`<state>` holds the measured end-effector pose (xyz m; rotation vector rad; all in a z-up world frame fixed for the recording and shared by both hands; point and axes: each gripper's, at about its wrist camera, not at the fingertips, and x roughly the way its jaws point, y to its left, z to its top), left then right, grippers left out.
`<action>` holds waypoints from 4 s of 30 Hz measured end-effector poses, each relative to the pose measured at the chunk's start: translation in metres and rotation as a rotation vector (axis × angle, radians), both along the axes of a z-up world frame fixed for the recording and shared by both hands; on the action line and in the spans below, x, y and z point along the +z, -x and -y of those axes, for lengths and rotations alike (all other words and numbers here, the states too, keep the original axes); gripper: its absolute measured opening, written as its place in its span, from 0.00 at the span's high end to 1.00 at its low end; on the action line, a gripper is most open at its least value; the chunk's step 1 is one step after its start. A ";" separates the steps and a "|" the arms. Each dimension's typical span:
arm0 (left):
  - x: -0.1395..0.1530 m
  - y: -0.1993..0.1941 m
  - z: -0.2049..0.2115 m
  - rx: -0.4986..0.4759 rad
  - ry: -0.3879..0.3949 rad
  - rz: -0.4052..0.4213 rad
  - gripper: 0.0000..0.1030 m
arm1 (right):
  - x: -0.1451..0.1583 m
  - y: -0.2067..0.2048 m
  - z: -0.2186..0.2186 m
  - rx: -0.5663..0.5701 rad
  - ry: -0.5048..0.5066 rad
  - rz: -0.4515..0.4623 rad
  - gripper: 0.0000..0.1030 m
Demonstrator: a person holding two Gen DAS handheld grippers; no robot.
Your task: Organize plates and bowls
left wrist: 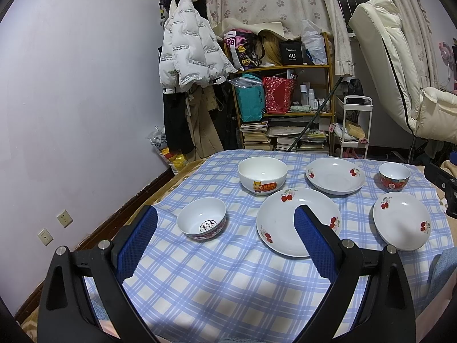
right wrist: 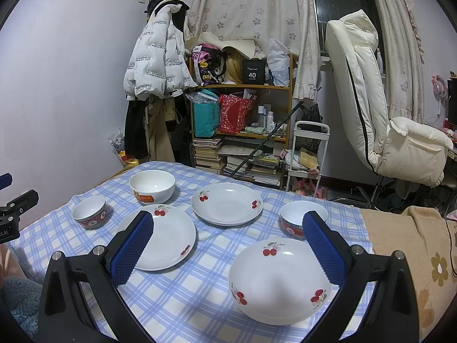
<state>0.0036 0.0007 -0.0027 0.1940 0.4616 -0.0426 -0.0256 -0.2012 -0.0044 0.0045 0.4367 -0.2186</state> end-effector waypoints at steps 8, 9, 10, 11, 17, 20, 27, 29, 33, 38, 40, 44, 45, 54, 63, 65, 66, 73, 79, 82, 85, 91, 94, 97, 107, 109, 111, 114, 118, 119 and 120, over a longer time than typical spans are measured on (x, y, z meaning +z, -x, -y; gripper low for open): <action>0.000 0.000 0.000 0.000 -0.001 0.000 0.07 | 0.000 0.000 0.000 -0.001 0.000 0.000 0.00; 0.000 0.000 0.000 -0.001 0.000 0.000 0.07 | 0.000 0.000 0.000 0.000 -0.001 0.000 0.00; 0.000 0.000 0.000 0.000 0.000 -0.001 0.07 | 0.000 0.000 0.000 -0.001 0.000 0.000 0.00; 0.000 0.000 0.000 0.000 -0.001 0.000 0.07 | 0.000 0.000 0.000 0.000 -0.001 -0.001 0.00; 0.000 0.000 0.000 0.000 -0.001 -0.001 0.07 | 0.000 0.000 0.000 0.000 -0.001 -0.001 0.00; 0.000 0.000 0.000 0.000 0.000 -0.001 0.07 | 0.000 0.000 0.001 -0.001 -0.001 -0.001 0.00; 0.000 0.000 0.000 0.000 0.000 0.000 0.07 | 0.000 0.000 0.001 -0.001 -0.001 -0.001 0.00; 0.000 0.000 0.000 -0.001 0.000 0.000 0.07 | 0.000 0.000 0.002 -0.001 -0.002 -0.001 0.00; 0.000 0.000 0.000 -0.006 0.001 -0.004 0.07 | 0.001 0.000 0.003 -0.001 -0.007 0.001 0.00; 0.008 -0.002 0.000 -0.009 0.008 0.004 0.08 | 0.005 -0.001 0.005 0.006 -0.032 0.035 0.00; 0.011 -0.006 0.001 0.002 0.008 0.004 0.08 | 0.008 -0.005 0.004 0.010 -0.020 0.033 0.00; 0.019 -0.020 0.001 0.014 0.016 -0.010 0.08 | 0.015 -0.016 0.002 0.023 0.052 0.017 0.00; 0.020 -0.026 0.001 0.016 0.017 -0.014 0.08 | 0.016 -0.020 -0.001 0.028 0.056 0.011 0.00; 0.023 -0.071 -0.002 0.032 0.013 -0.089 0.07 | 0.022 -0.064 -0.016 0.105 0.062 -0.035 0.00; 0.017 -0.130 -0.001 0.075 -0.024 -0.246 0.07 | 0.025 -0.114 -0.024 0.108 0.032 -0.050 0.00; 0.015 -0.143 0.000 0.065 -0.003 -0.278 0.07 | 0.022 -0.125 -0.022 0.112 0.014 -0.071 0.00; 0.013 -0.150 0.001 0.059 0.007 -0.289 0.07 | 0.019 -0.130 -0.021 0.099 0.005 -0.084 0.00; 0.001 -0.188 0.011 0.013 0.026 -0.383 0.08 | -0.001 -0.161 -0.016 0.076 0.009 -0.158 0.00; -0.014 -0.200 0.026 -0.017 -0.031 -0.375 0.08 | -0.019 -0.176 -0.013 0.077 -0.010 -0.210 0.00; -0.026 -0.203 0.029 -0.047 -0.012 -0.404 0.08 | -0.029 -0.186 -0.011 0.074 -0.030 -0.246 0.00; -0.040 -0.207 0.033 -0.071 -0.010 -0.442 0.08 | -0.043 -0.192 -0.009 0.066 -0.042 -0.283 0.00; -0.064 -0.214 0.038 -0.099 0.004 -0.512 0.08 | -0.065 -0.200 -0.004 0.061 -0.083 -0.337 0.00; -0.075 -0.214 0.042 -0.112 0.003 -0.533 0.08 | -0.075 -0.202 -0.004 0.062 -0.085 -0.357 0.00; -0.084 -0.215 0.045 -0.121 -0.007 -0.539 0.08 | -0.086 -0.202 -0.002 0.061 -0.080 -0.380 0.00; -0.115 -0.228 0.048 -0.152 0.025 -0.661 0.08 | -0.114 -0.212 0.006 0.065 -0.113 -0.460 0.00; -0.120 -0.230 0.049 -0.151 0.027 -0.680 0.08 | -0.119 -0.215 0.007 0.068 -0.120 -0.478 0.00; -0.124 -0.231 0.049 -0.151 0.032 -0.694 0.08 | -0.123 -0.217 0.007 0.067 -0.124 -0.495 0.00; -0.128 -0.233 0.050 -0.154 0.041 -0.707 0.08 | -0.131 -0.220 0.008 0.068 -0.132 -0.520 0.00; -0.131 -0.235 0.051 -0.165 0.040 -0.711 0.08 | -0.138 -0.223 0.009 0.073 -0.145 -0.544 0.00; -0.132 -0.236 0.051 -0.167 0.038 -0.713 0.08 | -0.140 -0.223 0.009 0.073 -0.148 -0.549 0.00; -0.134 -0.236 0.052 -0.168 0.037 -0.715 0.08 | -0.141 -0.224 0.010 0.075 -0.153 -0.552 0.00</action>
